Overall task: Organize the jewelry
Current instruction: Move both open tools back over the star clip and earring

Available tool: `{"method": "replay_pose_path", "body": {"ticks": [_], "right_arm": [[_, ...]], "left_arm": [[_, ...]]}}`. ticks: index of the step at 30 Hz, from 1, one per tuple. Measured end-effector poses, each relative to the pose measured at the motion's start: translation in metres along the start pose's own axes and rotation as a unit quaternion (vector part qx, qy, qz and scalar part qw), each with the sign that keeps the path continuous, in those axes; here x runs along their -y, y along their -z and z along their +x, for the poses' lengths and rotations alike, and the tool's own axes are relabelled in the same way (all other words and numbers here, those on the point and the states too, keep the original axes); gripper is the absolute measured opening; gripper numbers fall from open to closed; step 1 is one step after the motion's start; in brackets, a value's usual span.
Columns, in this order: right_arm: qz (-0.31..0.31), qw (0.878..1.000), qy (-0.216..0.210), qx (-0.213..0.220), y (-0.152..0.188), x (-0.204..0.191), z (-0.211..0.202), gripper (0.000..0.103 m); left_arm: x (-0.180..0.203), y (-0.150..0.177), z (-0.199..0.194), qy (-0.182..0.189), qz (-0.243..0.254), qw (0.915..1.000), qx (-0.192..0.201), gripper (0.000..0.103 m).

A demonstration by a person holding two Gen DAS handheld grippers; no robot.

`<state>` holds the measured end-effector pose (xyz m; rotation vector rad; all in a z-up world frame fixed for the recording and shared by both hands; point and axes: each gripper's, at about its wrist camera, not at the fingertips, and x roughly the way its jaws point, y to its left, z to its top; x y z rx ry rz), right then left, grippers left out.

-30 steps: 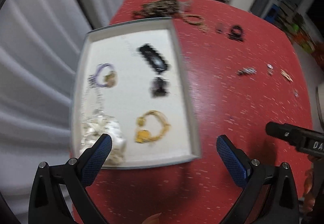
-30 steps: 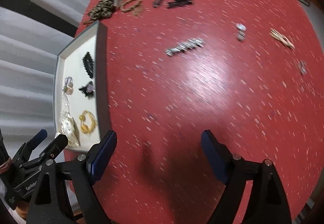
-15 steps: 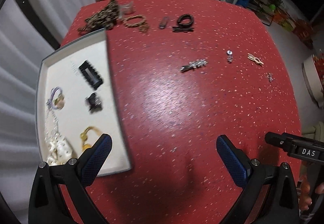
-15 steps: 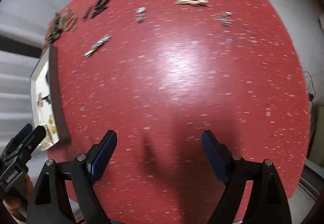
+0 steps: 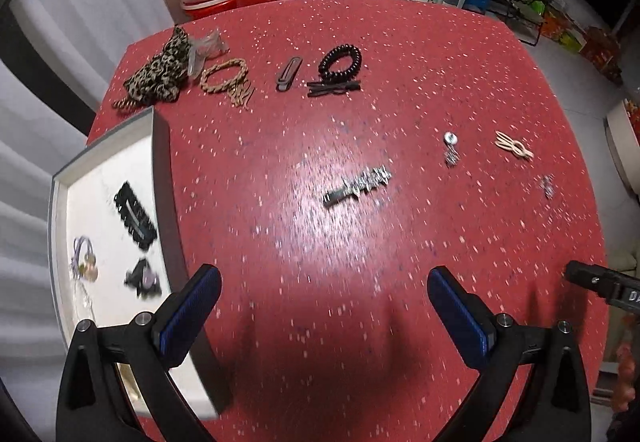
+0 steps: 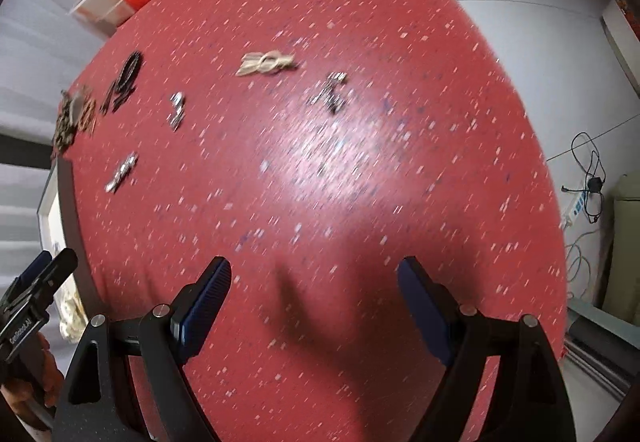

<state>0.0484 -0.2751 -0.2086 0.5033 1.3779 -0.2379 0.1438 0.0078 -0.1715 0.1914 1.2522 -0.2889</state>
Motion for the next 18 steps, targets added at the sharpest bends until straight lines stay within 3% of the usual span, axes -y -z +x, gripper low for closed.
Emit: {"method": "replay_pose_path", "body": {"ticks": [9,18], "right_arm": [[-0.015,1.000,0.008,0.018,-0.035,0.009,0.012,0.088],[-0.025,0.999,0.021,0.035,-0.064,0.011,0.028,0.088]], "left_arm": [[0.012,-0.023,0.038,-0.022,0.018,0.9995,-0.011,0.103],[0.028,-0.044,0.064,-0.024,0.050,0.9984,0.006,0.103]]}}
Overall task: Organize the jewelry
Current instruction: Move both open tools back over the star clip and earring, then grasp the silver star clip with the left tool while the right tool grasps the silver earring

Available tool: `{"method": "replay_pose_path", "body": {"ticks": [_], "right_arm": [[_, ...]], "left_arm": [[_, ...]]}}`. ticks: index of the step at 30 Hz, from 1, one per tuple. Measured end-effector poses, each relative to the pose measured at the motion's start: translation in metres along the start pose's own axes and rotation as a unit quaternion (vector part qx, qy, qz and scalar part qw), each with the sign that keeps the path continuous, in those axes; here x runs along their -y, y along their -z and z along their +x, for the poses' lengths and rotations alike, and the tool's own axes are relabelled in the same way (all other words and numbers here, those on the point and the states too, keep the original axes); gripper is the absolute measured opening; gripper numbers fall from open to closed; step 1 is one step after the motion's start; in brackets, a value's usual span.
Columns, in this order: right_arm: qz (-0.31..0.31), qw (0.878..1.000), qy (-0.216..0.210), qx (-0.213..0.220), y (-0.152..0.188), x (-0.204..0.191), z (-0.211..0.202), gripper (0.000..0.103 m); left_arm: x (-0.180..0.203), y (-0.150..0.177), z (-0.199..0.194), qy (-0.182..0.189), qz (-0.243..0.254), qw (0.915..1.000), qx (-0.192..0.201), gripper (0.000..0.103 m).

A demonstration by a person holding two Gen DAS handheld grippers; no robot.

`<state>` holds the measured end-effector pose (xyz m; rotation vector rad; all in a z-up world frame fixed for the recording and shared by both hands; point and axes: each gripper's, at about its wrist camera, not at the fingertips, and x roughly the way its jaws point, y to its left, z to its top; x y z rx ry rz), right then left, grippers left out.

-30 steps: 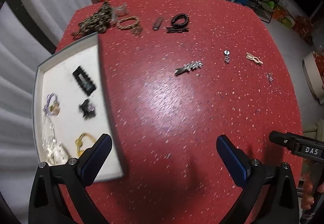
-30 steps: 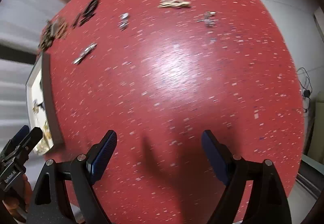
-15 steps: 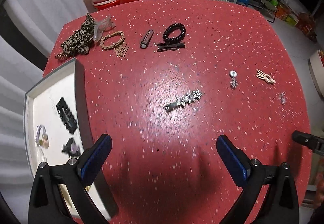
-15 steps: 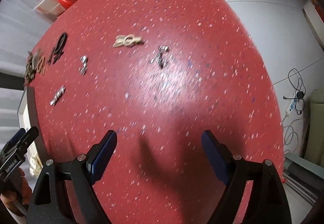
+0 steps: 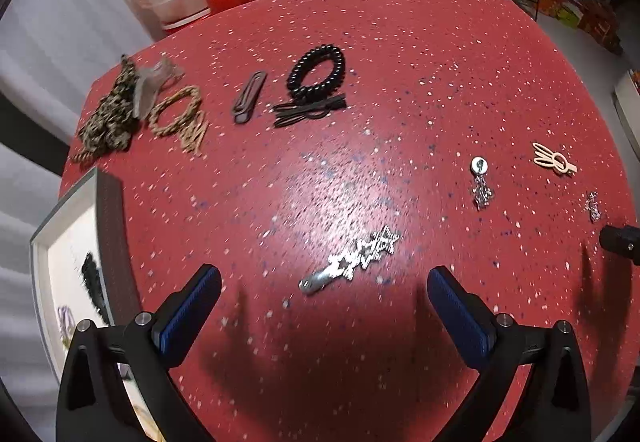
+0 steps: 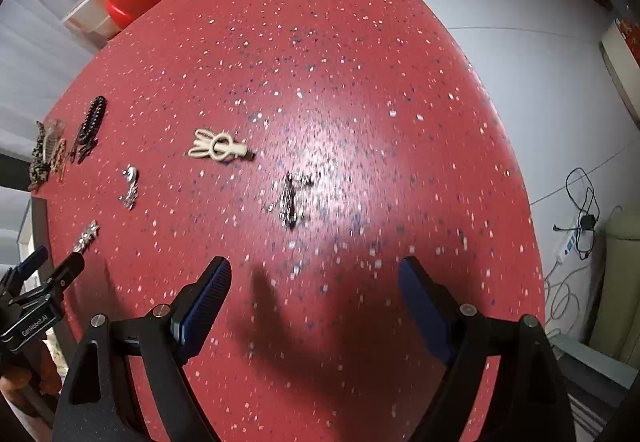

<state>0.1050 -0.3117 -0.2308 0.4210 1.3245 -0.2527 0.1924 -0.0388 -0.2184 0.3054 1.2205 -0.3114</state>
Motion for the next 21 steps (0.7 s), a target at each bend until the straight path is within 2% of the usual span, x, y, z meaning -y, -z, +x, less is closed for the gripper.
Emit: {"method": "replay_pose_path", "body": {"ticks": [7,14,17,21], "right_arm": [[-0.026,0.999,0.020,0.013,-0.012,-0.016,0.014,0.087],[-0.066,0.996,0.057,0.031,-0.022,-0.043,0.025,0.084],[-0.077,0.994,0.069,0.040,-0.024,-0.053,0.027,0.078],[-0.080,0.994,0.067,0.043,-0.025,-0.063,0.027,0.066]], "left_arm": [[0.008,-0.007,0.018,-0.001,0.015,0.9999,0.001,0.103],[0.007,-0.014,0.029,0.007,0.004,1.0000,-0.001,0.103],[0.009,-0.011,0.027,0.025,0.005,0.9997,0.001,0.092],[0.016,-0.009,0.021,0.047,0.010,0.9988,0.001,0.068]]}}
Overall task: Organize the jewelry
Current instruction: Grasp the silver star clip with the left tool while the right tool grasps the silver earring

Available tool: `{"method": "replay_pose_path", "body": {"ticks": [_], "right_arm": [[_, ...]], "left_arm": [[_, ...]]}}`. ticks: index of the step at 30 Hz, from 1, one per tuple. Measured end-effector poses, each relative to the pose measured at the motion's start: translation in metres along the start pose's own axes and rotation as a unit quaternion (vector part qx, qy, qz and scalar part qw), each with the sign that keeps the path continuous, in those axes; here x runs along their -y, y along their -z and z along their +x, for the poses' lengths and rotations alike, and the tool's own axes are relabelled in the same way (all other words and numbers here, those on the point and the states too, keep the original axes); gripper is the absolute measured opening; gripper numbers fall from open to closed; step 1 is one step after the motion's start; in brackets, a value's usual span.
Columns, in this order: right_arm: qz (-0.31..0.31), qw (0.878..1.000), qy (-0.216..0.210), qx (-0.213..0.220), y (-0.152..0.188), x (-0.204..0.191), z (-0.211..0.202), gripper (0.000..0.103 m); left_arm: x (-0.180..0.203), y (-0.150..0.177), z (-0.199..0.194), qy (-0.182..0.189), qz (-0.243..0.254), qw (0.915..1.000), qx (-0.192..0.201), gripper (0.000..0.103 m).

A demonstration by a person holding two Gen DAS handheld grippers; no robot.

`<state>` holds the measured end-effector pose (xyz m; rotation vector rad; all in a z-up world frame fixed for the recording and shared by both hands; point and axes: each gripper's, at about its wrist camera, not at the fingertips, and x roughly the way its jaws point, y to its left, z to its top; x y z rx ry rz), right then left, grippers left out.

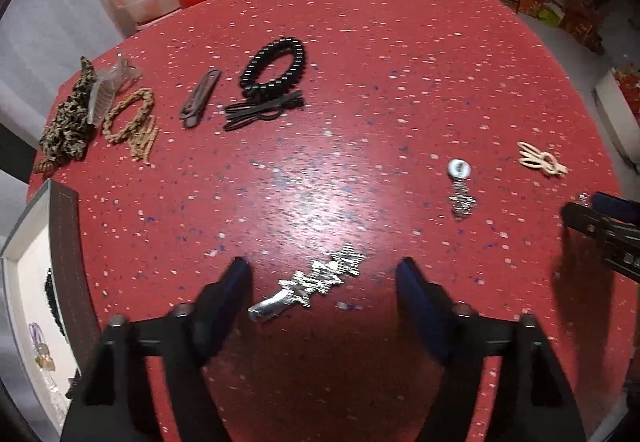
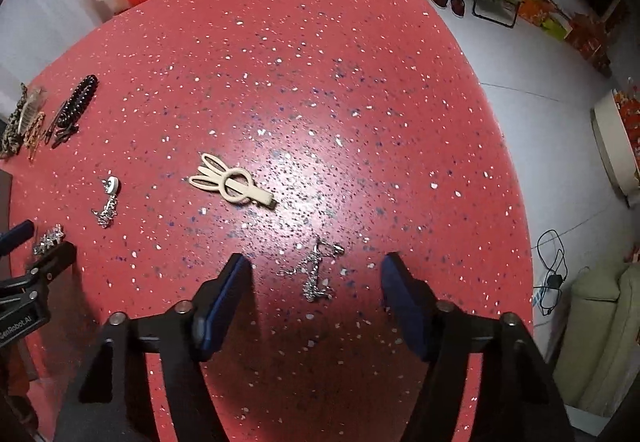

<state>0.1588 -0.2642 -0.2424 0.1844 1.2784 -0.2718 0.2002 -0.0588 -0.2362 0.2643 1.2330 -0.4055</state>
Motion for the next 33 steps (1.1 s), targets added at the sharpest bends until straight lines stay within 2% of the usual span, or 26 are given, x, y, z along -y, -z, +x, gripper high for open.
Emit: {"method": "replay_pose_path", "body": {"ticks": [7,12,13,20,23,33], "right_arm": [[-0.006,1.000,-0.007,-0.002,-0.002,-0.007,-0.003,0.043],[0.000,1.000,-0.009,-0.004,0.001,-0.012,-0.007,0.015],[0.001,1.000,-0.011,-0.005,0.002,-0.012,-0.008,0.013],[0.020,0.999,-0.031,-0.010,0.008,0.003,-0.007,0.012],[0.028,0.998,-0.047,-0.011,0.012,0.006,-0.011,0.008],[0.046,0.995,-0.083,-0.018,0.045,0.016,-0.032,0.008]], "left_arm": [[0.017,0.002,-0.007,0.007,0.009,0.9999,0.000,0.039],[0.018,0.009,-0.012,0.010,0.010,0.9999,0.000,0.039],[0.017,0.010,-0.013,0.012,0.008,0.9999,0.000,0.039],[0.007,0.024,-0.022,0.026,-0.008,0.9996,0.001,0.039],[0.008,0.030,-0.028,0.030,-0.013,0.9995,0.003,0.039],[0.011,0.055,-0.051,0.040,-0.027,0.9988,0.001,0.039]]}}
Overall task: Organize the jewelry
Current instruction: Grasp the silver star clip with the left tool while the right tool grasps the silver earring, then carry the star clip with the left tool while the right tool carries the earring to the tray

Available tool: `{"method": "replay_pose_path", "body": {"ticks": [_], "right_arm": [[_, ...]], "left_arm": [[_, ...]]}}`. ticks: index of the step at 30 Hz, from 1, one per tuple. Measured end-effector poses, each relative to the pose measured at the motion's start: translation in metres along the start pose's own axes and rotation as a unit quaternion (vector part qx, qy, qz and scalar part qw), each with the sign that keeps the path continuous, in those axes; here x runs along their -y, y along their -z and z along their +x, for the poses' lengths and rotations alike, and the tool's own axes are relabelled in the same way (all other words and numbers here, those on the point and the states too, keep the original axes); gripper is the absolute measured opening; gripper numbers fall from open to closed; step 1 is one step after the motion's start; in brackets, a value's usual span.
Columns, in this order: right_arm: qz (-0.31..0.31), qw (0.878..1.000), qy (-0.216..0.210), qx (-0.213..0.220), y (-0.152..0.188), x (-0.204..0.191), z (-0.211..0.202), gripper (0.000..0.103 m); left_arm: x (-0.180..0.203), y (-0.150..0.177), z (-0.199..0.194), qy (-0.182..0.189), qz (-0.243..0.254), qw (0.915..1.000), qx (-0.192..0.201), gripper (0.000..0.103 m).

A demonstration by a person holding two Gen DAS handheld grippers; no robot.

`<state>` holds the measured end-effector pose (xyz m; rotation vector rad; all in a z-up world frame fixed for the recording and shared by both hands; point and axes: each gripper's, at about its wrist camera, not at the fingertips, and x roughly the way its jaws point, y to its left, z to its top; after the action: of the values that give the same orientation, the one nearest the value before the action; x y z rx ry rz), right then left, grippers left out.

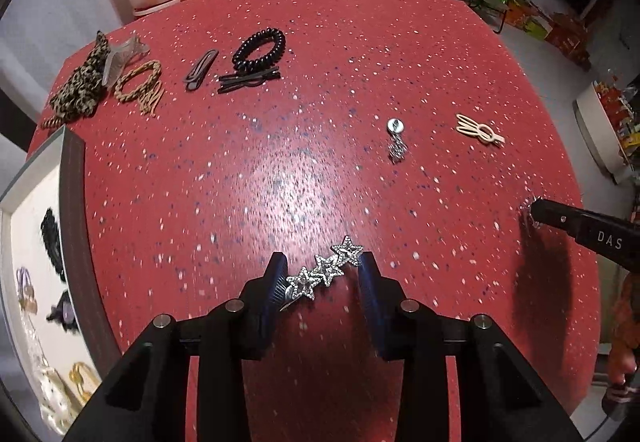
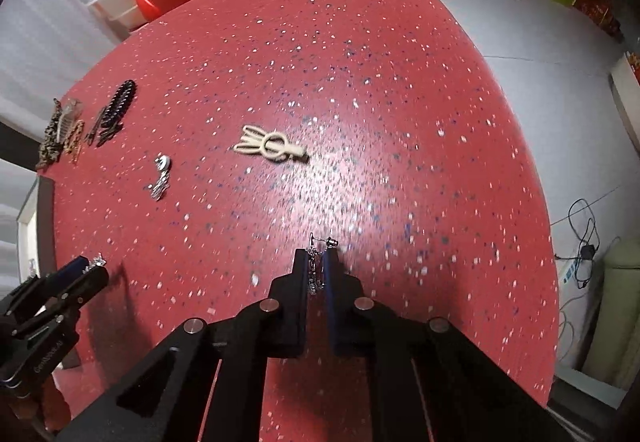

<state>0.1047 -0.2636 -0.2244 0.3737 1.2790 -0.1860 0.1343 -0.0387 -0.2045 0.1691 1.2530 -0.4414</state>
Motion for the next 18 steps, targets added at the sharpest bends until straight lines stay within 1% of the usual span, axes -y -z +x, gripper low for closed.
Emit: {"method": "replay_pose_path", "body": {"ticks": [5,9,18], "right_arm": [[0.016,1.000,-0.017,-0.009,0.019,0.011,-0.013,0.008],[0.020,0.999,-0.022,-0.015,0.034,0.015,-0.023,0.008],[0.012,0.999,-0.036,-0.021,0.057,0.004,-0.047,0.008]], "left_arm": [[0.002,0.011,-0.012,0.000,-0.007,1.0000,0.000,0.039],[0.004,0.023,-0.024,-0.001,-0.013,0.9999,0.000,0.039],[-0.005,0.047,-0.058,-0.004,-0.028,0.9996,0.005,0.039]]}}
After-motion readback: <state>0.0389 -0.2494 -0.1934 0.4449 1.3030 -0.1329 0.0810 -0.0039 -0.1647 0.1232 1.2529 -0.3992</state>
